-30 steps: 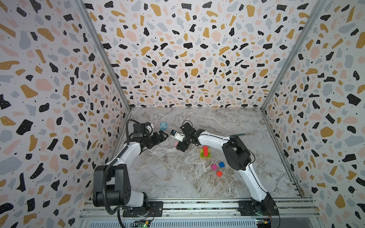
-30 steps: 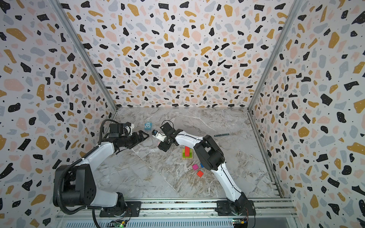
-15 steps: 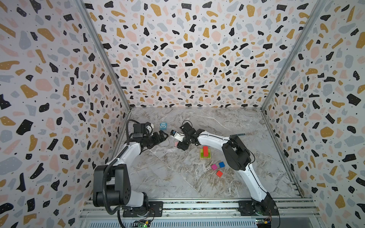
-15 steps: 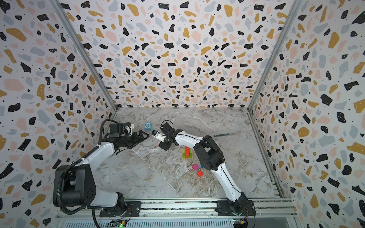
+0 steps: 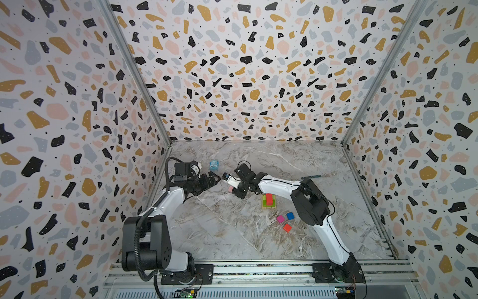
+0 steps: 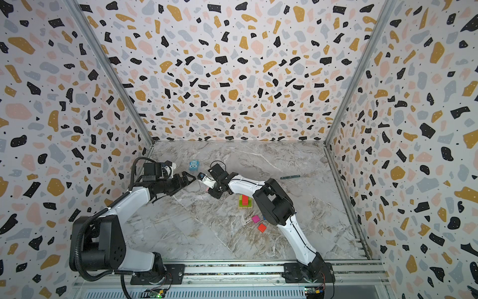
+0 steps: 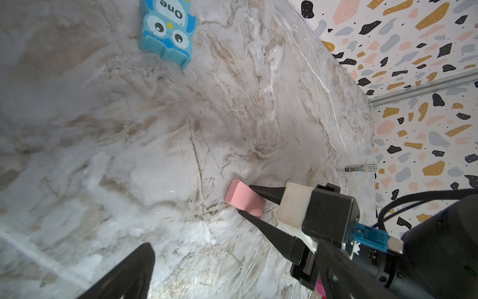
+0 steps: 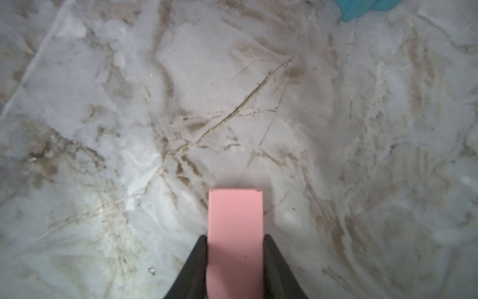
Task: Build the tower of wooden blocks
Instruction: 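Lower the right gripper onto the pink block and grasp it, then lift the pink block and carry it over the stack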
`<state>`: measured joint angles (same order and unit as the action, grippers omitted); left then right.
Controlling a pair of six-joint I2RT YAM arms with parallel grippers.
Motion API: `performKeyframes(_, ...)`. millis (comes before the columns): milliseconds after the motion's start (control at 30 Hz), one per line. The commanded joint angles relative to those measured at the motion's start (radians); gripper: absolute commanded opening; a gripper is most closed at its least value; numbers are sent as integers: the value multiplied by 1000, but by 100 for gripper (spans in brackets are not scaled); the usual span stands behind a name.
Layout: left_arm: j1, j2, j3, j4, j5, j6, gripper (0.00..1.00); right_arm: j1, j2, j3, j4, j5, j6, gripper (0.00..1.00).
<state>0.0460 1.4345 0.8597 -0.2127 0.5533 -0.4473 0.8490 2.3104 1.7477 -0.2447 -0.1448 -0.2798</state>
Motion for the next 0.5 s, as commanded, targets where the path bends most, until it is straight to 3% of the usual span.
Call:
performKeyframes(0, -13, -22, -12, 29, 16, -7, 98, -3, -68, -24, -10, 34, 50, 30)
performKeyframes(233, -44, -30, -11, 35, 26, -1, 98, -25, -111, 34, -61, 116, 200, 22)
performKeyframes(467, -113, -56, -13, 52, 38, 7, 98, -65, -220, 20, -152, 198, 354, 22)
